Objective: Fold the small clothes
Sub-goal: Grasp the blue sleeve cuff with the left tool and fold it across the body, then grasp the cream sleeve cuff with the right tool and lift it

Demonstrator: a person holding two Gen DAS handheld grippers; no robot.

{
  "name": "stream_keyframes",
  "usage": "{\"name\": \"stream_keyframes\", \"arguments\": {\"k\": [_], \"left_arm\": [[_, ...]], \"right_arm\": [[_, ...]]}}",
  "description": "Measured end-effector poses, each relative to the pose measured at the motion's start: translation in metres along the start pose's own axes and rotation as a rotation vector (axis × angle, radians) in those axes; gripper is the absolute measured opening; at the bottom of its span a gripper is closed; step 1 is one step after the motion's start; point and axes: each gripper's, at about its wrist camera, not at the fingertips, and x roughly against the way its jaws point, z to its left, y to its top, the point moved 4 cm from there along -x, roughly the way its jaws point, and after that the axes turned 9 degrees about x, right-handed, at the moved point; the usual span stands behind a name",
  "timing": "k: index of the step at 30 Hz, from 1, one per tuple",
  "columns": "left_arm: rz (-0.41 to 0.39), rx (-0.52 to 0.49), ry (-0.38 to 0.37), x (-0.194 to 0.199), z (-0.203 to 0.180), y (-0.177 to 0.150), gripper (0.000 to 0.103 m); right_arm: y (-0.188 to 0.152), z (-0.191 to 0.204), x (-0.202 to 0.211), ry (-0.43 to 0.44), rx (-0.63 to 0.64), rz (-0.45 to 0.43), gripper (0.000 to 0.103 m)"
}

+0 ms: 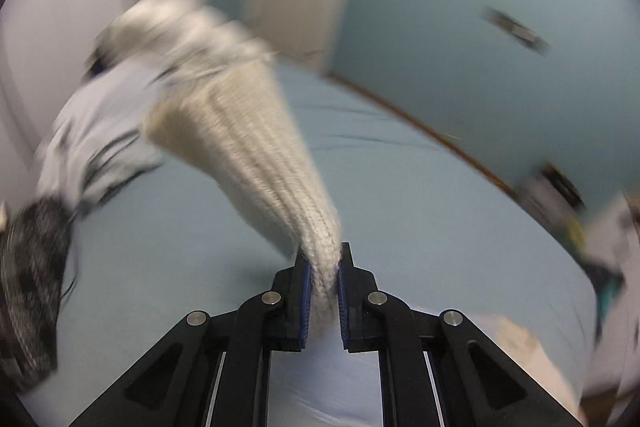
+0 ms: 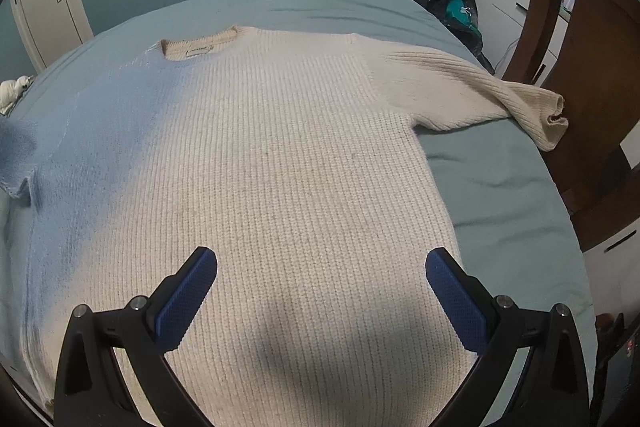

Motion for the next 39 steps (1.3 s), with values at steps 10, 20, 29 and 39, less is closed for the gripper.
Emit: {"name": "stream_keyframes", "arguments": {"k": [10, 20, 29, 39], "left_arm": [[0.475, -0.491, -0.648, 0.102, -0.251, -0.27, 0.102], [0.168, -0.547, -0.103, 0.045, -0.16, -0.26, 0.102], [0.173, -0.45, 0.087, -0.016, -0.07, -0.225, 0.102], [0.18, -0.35, 0.084, -0.042, -0.02, -0.204, 0.102]], "right_arm": [[-0.012, -0.035, -0.008, 0.108, -0.189, 0.026, 0.102], [-0.017, -0.05, -0.016, 0.35, -0.379, 0.035, 0.102], [0.013, -0.041, -0.045, 0.678, -0.593, 0.084, 0.102], [0.098, -0.01, -0.17, 0.428, -0.668, 0.325, 0.077]]}}
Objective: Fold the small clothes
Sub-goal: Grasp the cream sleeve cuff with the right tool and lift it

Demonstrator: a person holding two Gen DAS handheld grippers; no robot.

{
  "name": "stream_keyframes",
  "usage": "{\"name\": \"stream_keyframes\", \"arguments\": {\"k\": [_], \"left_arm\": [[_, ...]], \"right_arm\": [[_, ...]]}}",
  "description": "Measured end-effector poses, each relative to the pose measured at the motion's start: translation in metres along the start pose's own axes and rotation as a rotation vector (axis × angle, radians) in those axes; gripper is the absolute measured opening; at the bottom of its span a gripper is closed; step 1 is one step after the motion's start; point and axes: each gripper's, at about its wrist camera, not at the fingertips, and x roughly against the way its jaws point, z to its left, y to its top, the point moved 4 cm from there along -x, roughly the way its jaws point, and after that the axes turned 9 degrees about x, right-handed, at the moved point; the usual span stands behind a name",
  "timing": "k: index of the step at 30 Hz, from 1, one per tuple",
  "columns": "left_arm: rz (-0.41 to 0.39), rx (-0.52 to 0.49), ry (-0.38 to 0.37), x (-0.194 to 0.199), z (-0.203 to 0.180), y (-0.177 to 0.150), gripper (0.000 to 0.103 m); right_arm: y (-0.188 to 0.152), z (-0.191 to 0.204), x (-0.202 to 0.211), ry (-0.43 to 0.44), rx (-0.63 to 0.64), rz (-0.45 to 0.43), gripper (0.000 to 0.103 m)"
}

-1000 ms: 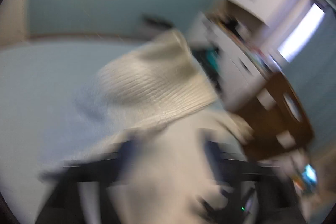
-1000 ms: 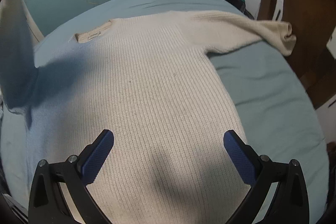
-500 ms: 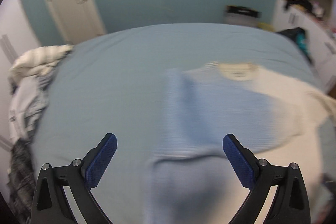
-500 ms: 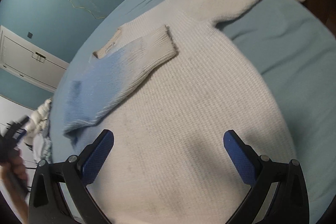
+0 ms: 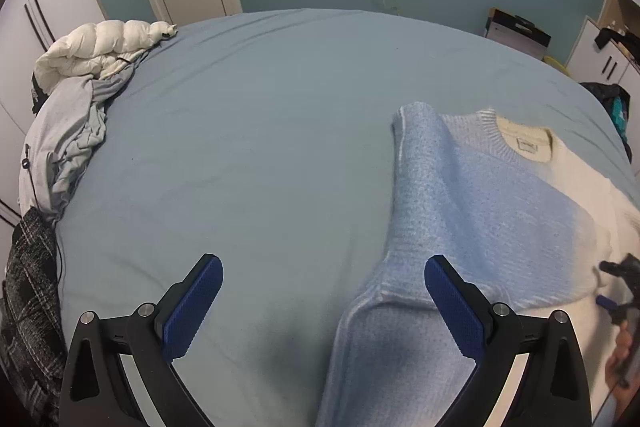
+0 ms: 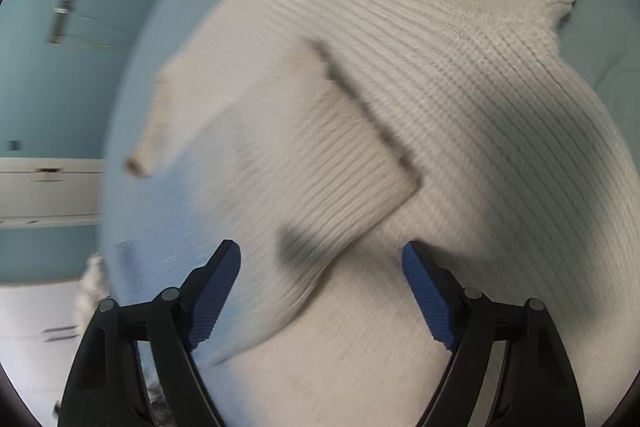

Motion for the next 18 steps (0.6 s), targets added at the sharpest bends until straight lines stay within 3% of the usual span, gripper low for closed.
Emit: {"name": "stream_keyframes", "arguments": {"k": [2, 3, 4, 5, 9, 14, 18], "left_arm": [[0.011, -0.001, 0.008, -0.006, 0.001, 0.0, 0.102], [0.015, -0.004, 0.014, -0.01, 0.005, 0.002, 0.102], [0.018, -0.009, 0.017, -0.013, 0.006, 0.002, 0.102], [0.02, -0.016, 0.019, -0.015, 0.006, 0.002, 0.102], [0.027, -0.03, 0.014, -0.022, 0.008, 0.002, 0.102], [0.07, -0.017, -0.015, -0.032, 0.012, -0.001, 0.102], [0.102, -0.056, -0.037, -0.037, 0.003, -0.008, 0.102]], "right_arm": [[0.006, 0.013, -0.003, -0.102, 0.024, -0.021, 0.075], [0.008, 0.022, -0.001, -0.157, 0.042, -0.037, 0.067], [0.011, 0.034, 0.001, -0.235, 0.076, -0.057, 0.032], [0.013, 0.048, 0.003, -0.321, 0.122, -0.065, 0.013], [0.02, 0.104, 0.027, -0.339, 0.176, -0.121, 0.011], [0.03, 0.234, 0.125, -0.133, 0.269, -0.298, 0.01], [0.017, 0.34, 0.211, 0.011, 0.398, -0.419, 0.01]]}}
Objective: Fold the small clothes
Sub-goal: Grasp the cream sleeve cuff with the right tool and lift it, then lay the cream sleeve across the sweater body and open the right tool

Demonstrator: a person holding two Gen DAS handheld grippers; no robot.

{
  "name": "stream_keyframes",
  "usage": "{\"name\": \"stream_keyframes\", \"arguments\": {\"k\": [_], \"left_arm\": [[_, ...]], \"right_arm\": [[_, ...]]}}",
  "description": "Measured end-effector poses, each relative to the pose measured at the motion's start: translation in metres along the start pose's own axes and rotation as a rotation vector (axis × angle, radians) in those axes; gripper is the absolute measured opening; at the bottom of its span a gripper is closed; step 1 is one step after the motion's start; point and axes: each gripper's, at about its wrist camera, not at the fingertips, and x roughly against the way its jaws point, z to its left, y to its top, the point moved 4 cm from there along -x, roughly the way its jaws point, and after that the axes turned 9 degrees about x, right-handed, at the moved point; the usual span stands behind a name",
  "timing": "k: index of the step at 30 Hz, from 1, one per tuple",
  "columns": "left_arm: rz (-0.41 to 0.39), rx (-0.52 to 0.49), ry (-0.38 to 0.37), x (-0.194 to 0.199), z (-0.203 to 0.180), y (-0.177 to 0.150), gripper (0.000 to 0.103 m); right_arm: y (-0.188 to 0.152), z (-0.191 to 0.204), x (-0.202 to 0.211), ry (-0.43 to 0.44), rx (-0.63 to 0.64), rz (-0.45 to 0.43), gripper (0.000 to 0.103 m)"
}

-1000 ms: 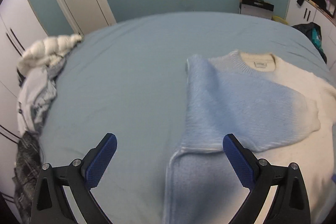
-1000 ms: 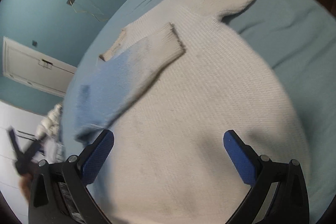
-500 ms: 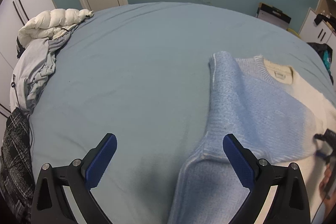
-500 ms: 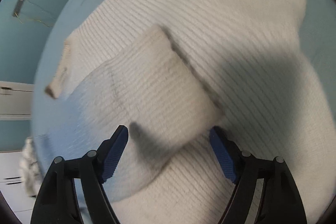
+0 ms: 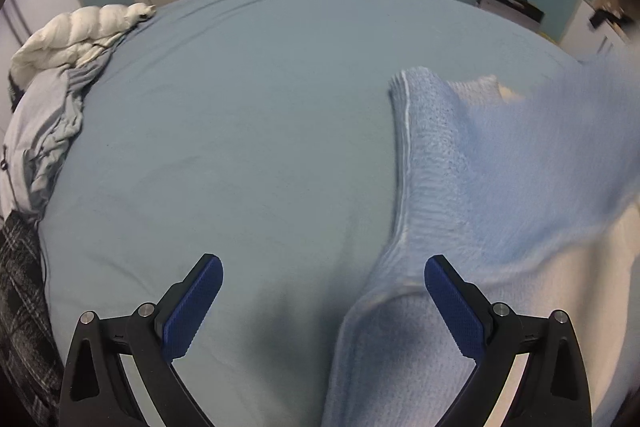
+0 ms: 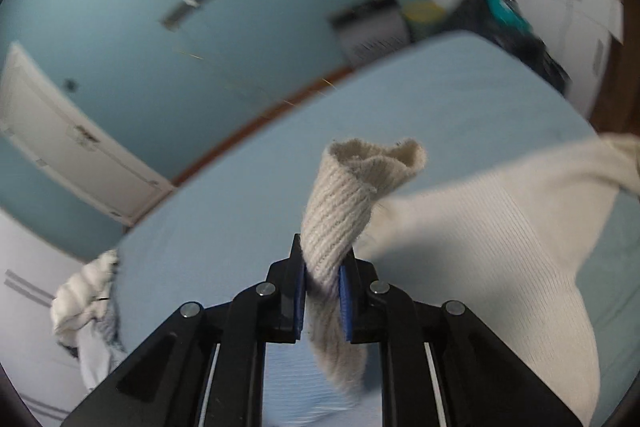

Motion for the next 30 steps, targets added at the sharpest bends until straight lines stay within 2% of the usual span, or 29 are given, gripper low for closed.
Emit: {"name": "stream_keyframes", "arguments": {"k": [3, 6, 9, 11, 12, 14, 17, 19, 21, 22, 24, 25, 26, 28, 29, 30], "left_arm": [[0.019, -0.067, 0.019, -0.006, -0.011, -0.007, 0.102], [0.029, -0.114, 0.009, -0.011, -0.022, -0.013, 0.102], [0.048, -0.134, 0.001, -0.015, -0.029, -0.016, 0.102], [0.056, -0.138, 0.023, -0.017, -0.028, -0.017, 0.102], [0.056, -0.138, 0.035, -0.018, -0.026, -0.017, 0.102], [0.056, -0.12, 0.05, -0.018, -0.021, -0.015, 0.102], [0.056, -0.073, 0.032, -0.015, -0.017, -0.013, 0.102], [0.06, -0.05, 0.015, -0.014, -0.014, -0.012, 0.102], [0.064, -0.047, 0.01, -0.014, -0.015, -0.012, 0.102], [0.065, -0.051, 0.013, -0.015, -0.015, -0.011, 0.102], [0.067, -0.066, 0.027, -0.017, -0.017, -0.012, 0.102], [0.069, -0.071, 0.032, -0.017, -0.018, -0.012, 0.102], [0.068, -0.074, 0.032, -0.017, -0.02, -0.012, 0.102], [0.063, -0.083, 0.031, -0.015, -0.022, -0.01, 0.102], [0.058, -0.089, 0.032, -0.014, -0.023, -0.01, 0.102], [0.051, -0.099, 0.037, -0.012, -0.025, -0.009, 0.102]], "right_arm": [[0.027, 0.069, 0.05, 0.037, 0.099, -0.067, 0.01], [0.034, 0.113, 0.075, 0.059, 0.151, -0.107, 0.01], [0.026, 0.13, 0.081, 0.045, 0.2, -0.123, 0.01], [0.017, 0.12, 0.074, 0.042, 0.213, -0.122, 0.01], [0.022, 0.095, 0.06, 0.04, 0.214, -0.125, 0.01], [0.018, 0.071, 0.053, 0.011, 0.215, -0.139, 0.01], [0.015, 0.02, 0.035, -0.068, 0.212, -0.14, 0.01], [0.009, -0.016, 0.022, -0.121, 0.207, -0.121, 0.01], [-0.008, -0.077, -0.007, -0.176, 0.181, -0.07, 0.012], [-0.016, -0.092, -0.016, -0.193, 0.167, -0.049, 0.02], [-0.05, -0.168, -0.058, -0.266, 0.135, 0.056, 0.051], [-0.06, -0.189, -0.07, -0.301, 0.123, 0.101, 0.08], [-0.08, -0.231, -0.087, -0.374, 0.091, 0.18, 0.083], [-0.11, -0.29, -0.097, -0.487, 0.02, 0.255, 0.083], [-0.127, -0.317, -0.098, -0.498, -0.027, 0.281, 0.083], [-0.142, -0.336, -0.096, -0.472, -0.074, 0.291, 0.083]]}}
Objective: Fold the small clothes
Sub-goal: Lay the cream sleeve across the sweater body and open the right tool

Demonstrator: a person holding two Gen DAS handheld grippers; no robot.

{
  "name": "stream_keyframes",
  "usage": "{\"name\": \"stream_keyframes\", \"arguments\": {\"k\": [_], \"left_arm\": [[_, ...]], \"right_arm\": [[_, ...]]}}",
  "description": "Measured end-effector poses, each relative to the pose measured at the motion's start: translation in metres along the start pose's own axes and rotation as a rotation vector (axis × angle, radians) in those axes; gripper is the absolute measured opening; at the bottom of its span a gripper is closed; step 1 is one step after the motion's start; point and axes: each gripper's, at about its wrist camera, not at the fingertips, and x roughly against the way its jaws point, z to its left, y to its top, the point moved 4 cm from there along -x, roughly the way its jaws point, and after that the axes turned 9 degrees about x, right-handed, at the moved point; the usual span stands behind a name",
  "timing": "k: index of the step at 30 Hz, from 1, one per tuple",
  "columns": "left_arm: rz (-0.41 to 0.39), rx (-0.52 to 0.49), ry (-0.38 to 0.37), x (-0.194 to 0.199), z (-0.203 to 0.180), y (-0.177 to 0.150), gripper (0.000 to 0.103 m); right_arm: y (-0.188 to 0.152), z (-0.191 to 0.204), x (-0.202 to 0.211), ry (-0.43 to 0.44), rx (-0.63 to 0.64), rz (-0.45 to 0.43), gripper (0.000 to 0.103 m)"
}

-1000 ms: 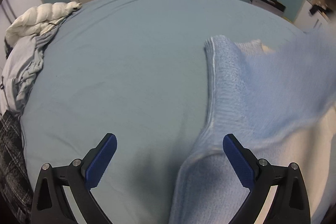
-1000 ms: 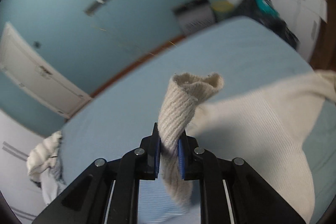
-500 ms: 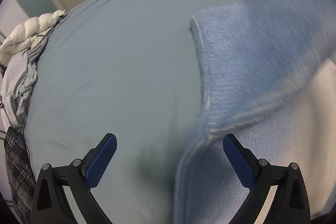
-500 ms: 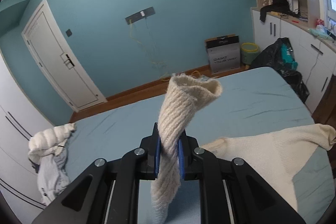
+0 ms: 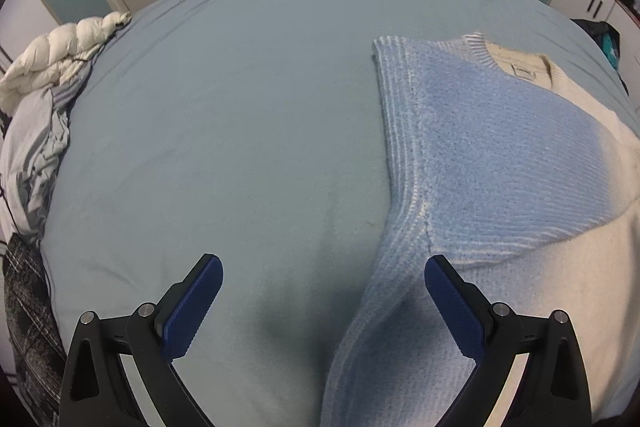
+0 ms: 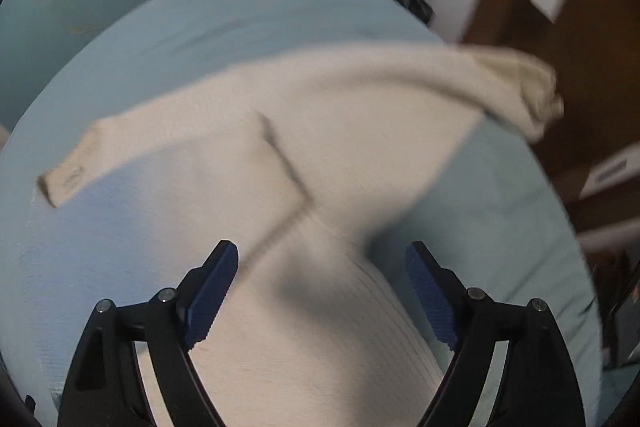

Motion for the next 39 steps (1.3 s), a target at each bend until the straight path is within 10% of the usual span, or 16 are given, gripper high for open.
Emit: {"name": "stream_keyframes", "arguments": {"k": [10, 14, 19, 21, 23, 31, 35, 37, 39], "left_arm": [[-0.065, -0.077, 0.039, 0.015, -0.017, 0.0, 0.102], [-0.058, -0.087, 0.055, 0.011, -0.021, -0.001, 0.102], [-0.056, -0.074, 0.077, 0.005, -0.018, 0.001, 0.102], [-0.049, -0.067, 0.083, 0.003, -0.015, 0.002, 0.102], [-0.048, -0.059, 0.082, 0.002, -0.014, 0.002, 0.102], [-0.049, -0.09, 0.131, -0.007, -0.019, 0.003, 0.102], [-0.005, -0.113, 0.169, -0.026, -0.016, 0.0, 0.102], [0.016, -0.117, 0.179, -0.034, -0.015, -0.001, 0.102], [0.036, -0.104, 0.181, -0.042, -0.012, 0.0, 0.102]], "right_arm": [[-0.031, 0.005, -0.027, 0.402, -0.166, 0.078, 0.081], [-0.022, 0.042, -0.044, 0.525, -0.205, 0.13, 0.055], [-0.011, 0.069, -0.058, 0.421, -0.204, 0.085, 0.048], [-0.012, 0.074, -0.052, 0.377, -0.176, 0.04, 0.007], [-0.007, 0.077, -0.041, 0.343, -0.123, 0.005, 0.006], [-0.022, 0.064, 0.004, 0.253, -0.022, -0.151, 0.01], [-0.041, 0.049, -0.036, 0.22, -0.119, 0.035, 0.039], [-0.056, 0.032, -0.026, 0.353, -0.231, 0.017, 0.046], [-0.082, 0.019, -0.005, 0.423, -0.277, 0.032, 0.073]]}}
